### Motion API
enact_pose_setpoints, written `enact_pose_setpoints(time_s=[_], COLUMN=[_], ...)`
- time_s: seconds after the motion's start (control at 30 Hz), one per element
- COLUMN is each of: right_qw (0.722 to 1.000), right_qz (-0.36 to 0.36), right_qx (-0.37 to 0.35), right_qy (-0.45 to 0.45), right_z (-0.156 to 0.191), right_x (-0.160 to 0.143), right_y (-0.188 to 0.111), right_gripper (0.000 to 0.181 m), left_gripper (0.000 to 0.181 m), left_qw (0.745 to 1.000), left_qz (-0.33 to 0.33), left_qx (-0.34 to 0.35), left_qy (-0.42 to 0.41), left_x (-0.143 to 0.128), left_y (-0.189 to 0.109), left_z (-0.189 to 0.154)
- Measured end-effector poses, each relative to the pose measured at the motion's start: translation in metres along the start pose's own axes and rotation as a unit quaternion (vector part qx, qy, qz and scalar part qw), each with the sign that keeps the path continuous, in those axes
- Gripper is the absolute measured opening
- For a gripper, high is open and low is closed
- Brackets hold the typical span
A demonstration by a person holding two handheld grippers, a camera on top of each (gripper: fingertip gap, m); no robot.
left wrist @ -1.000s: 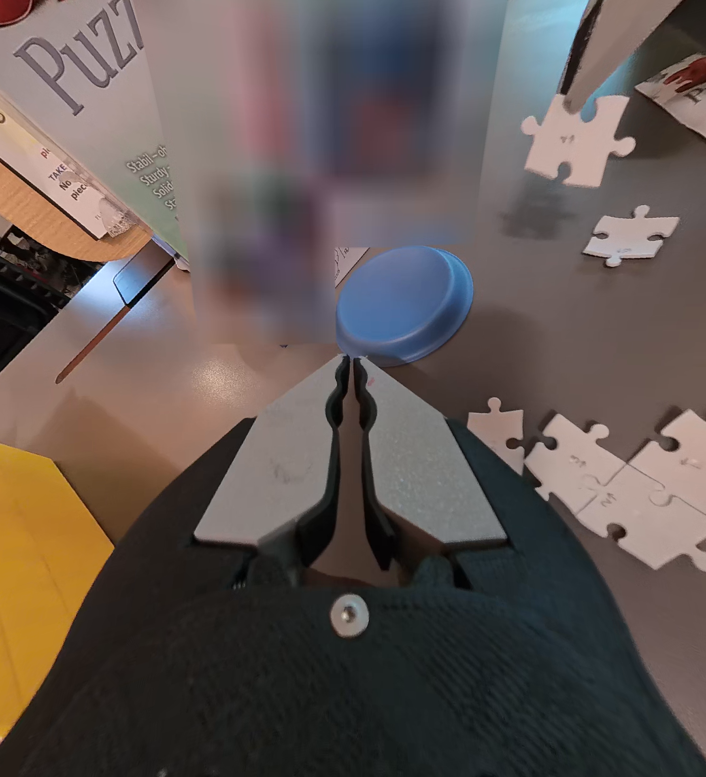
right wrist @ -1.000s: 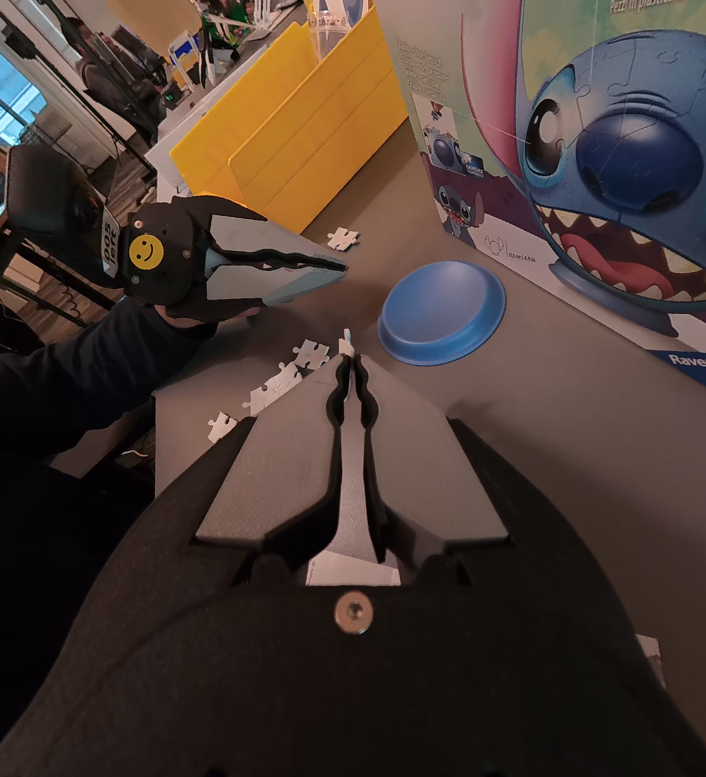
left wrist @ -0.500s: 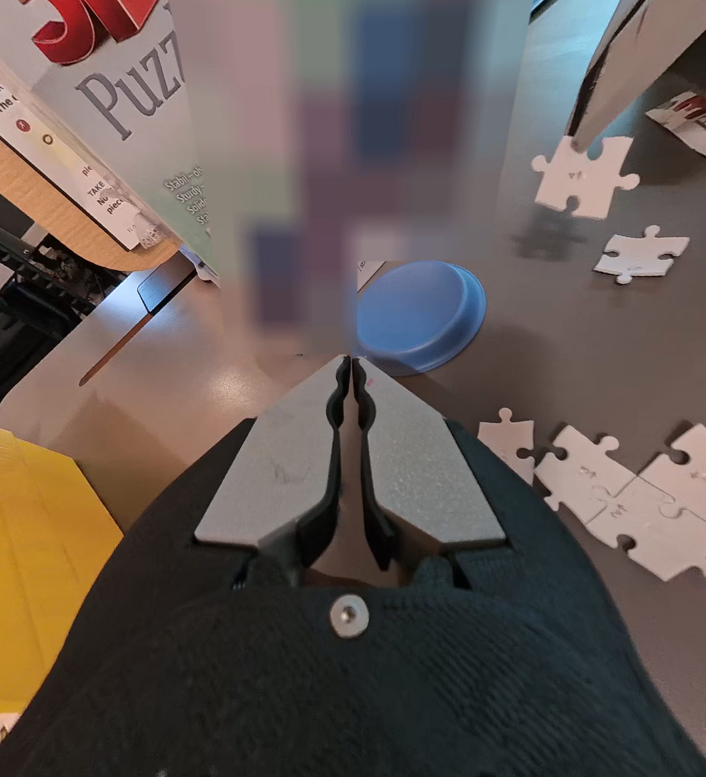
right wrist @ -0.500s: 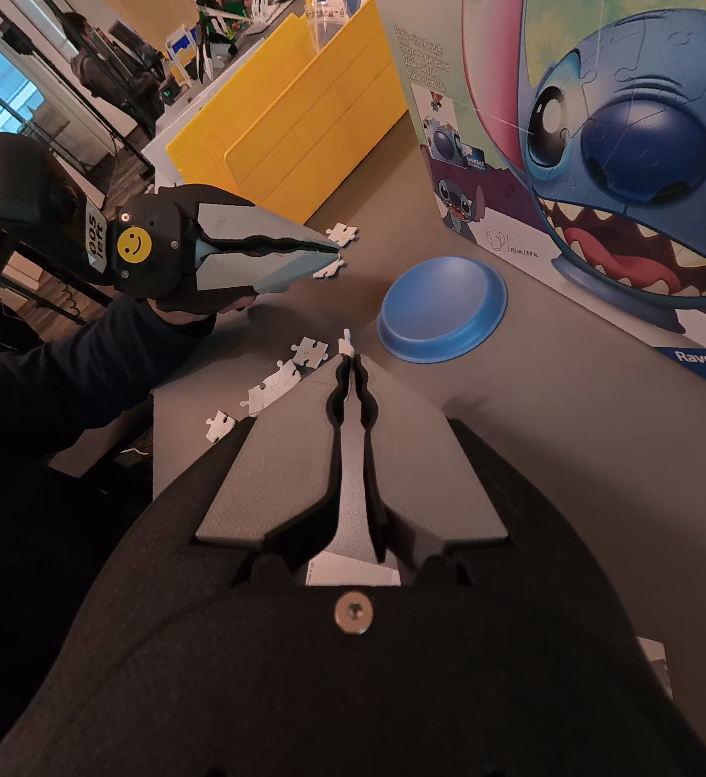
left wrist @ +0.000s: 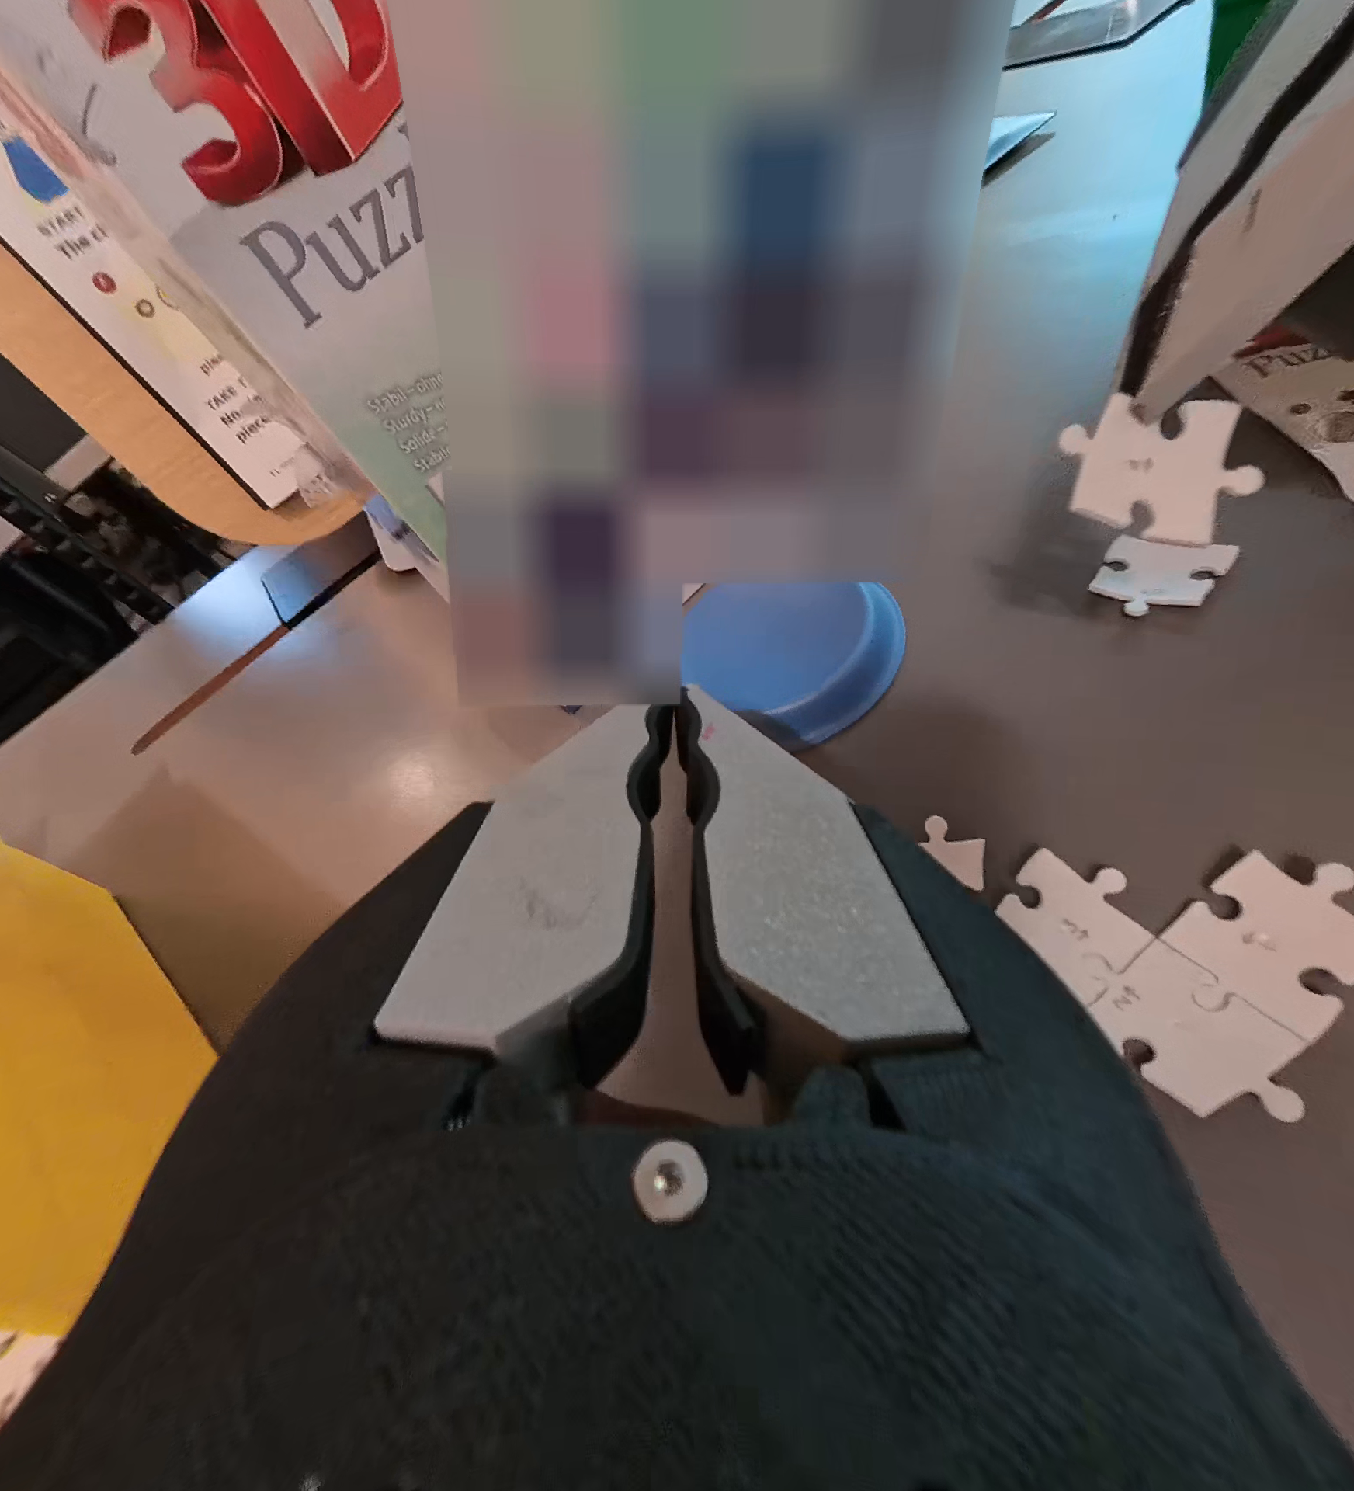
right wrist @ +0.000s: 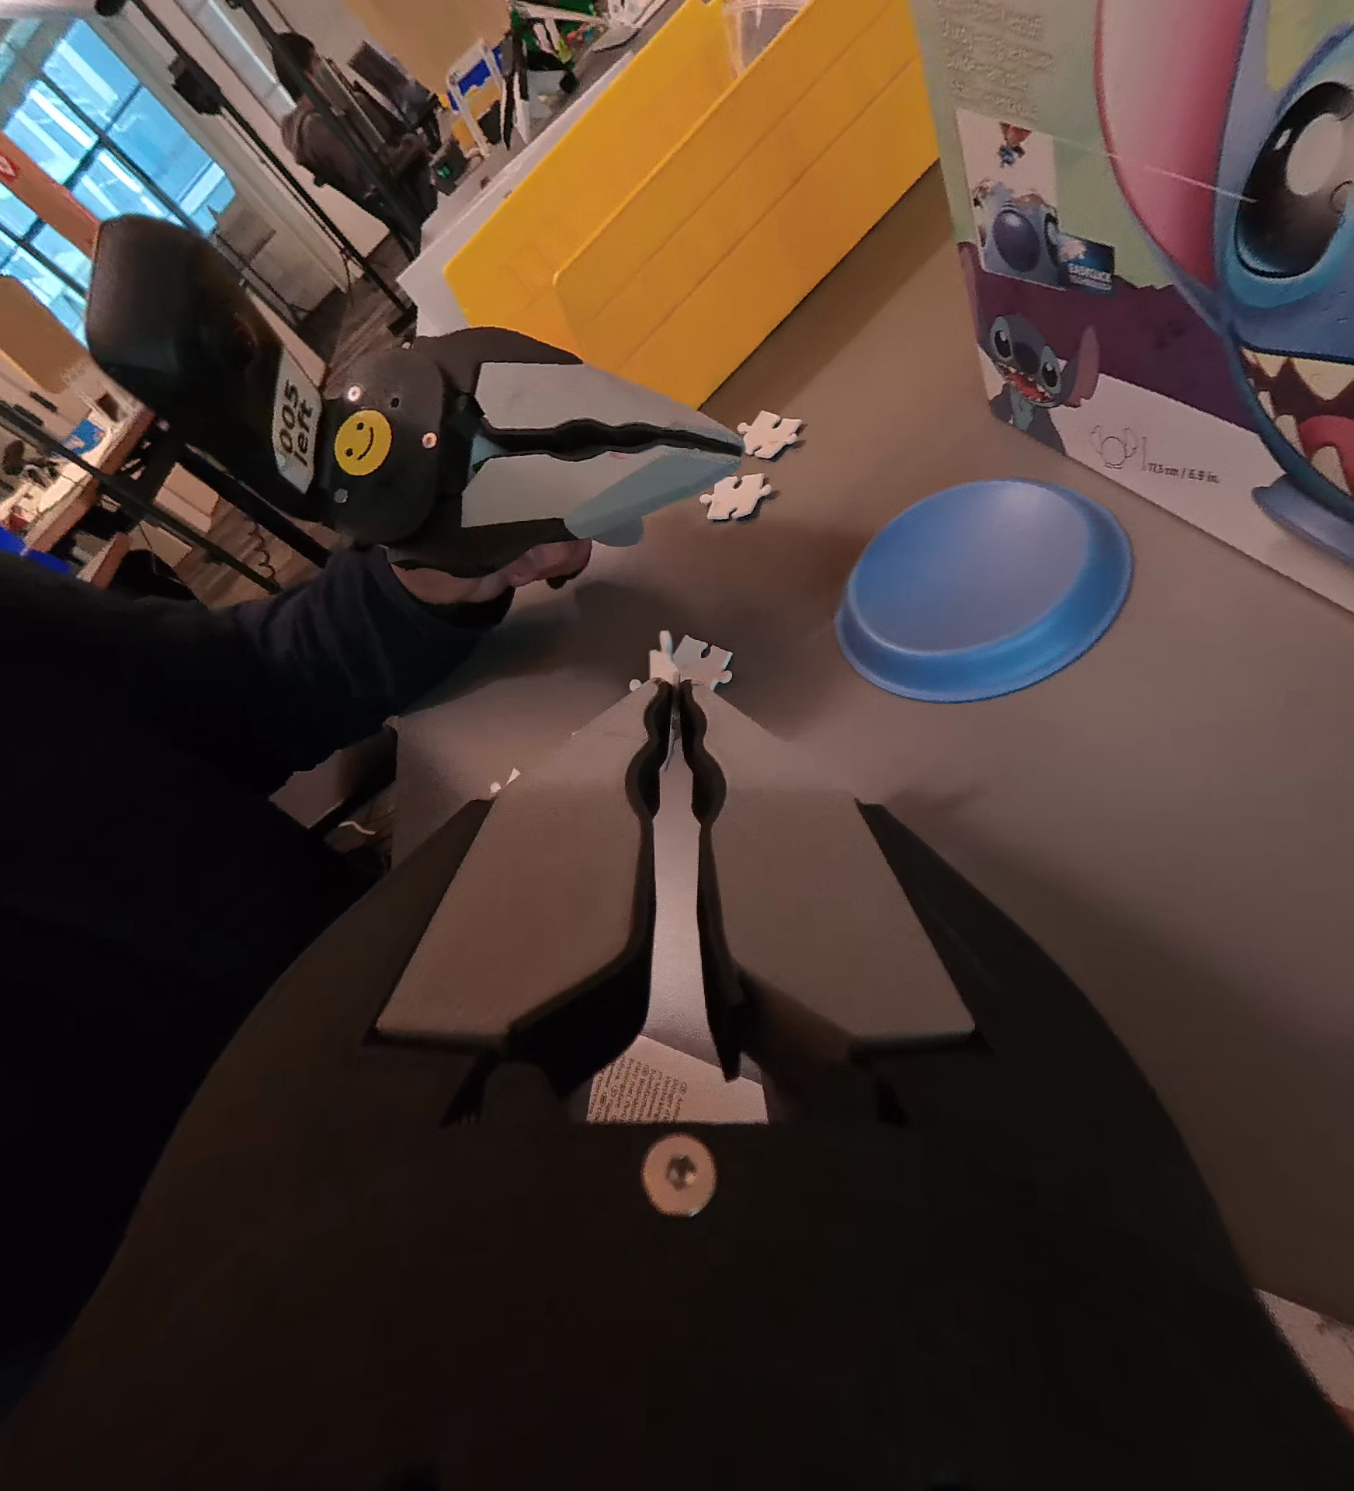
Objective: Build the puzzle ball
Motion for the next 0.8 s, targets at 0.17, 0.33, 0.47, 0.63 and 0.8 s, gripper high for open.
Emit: enact_pose_setpoints(time_s=[0.17,0.33,0.47,0.63,0.8], right_qw=[1.0,1.0,0.999,0.999,0.997], right_qz=[0.006,0.013,0.018,0.024,0.037], right_qx=[-0.021,-0.019,-0.029,-0.043,-0.059], right_qy=[-0.006,-0.004,-0.013,-0.021,-0.029], right_z=[-0.008,-0.008,-0.008,-0.01,-0.011], right_x=[-0.001,-0.005,-0.008,-0.011,-0.013], right_y=[0.0,0.006,0.011,0.016,0.02], right_gripper=[0.0,0.0,0.0,0.0,0.0], left_gripper=[0.0,0.0,0.0,0.0,0.0], left_qw=[1.0,1.0,1.0,0.999,0.993], left_qz=[0.016,0.013,0.009,-0.001,-0.014], left_qx=[-0.011,-0.014,-0.006,0.0,-0.116], left_qy=[-0.015,-0.018,0.007,0.032,0.022], left_x=[-0.007,-0.007,-0.003,0.002,0.005], left_y=[0.005,0.003,0.002,-0.002,-0.019], left_z=[0.002,0.001,-0.002,-0.001,-0.015])
Point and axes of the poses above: each gripper's, where its closed fingertips meet, y out along the fingers, x out of its top, z = x × y across the jaws, the point moved 4 cm from there along -y, back along the fingers, and after that the axes turned 2 degrees about z, right-handed, at the moved point
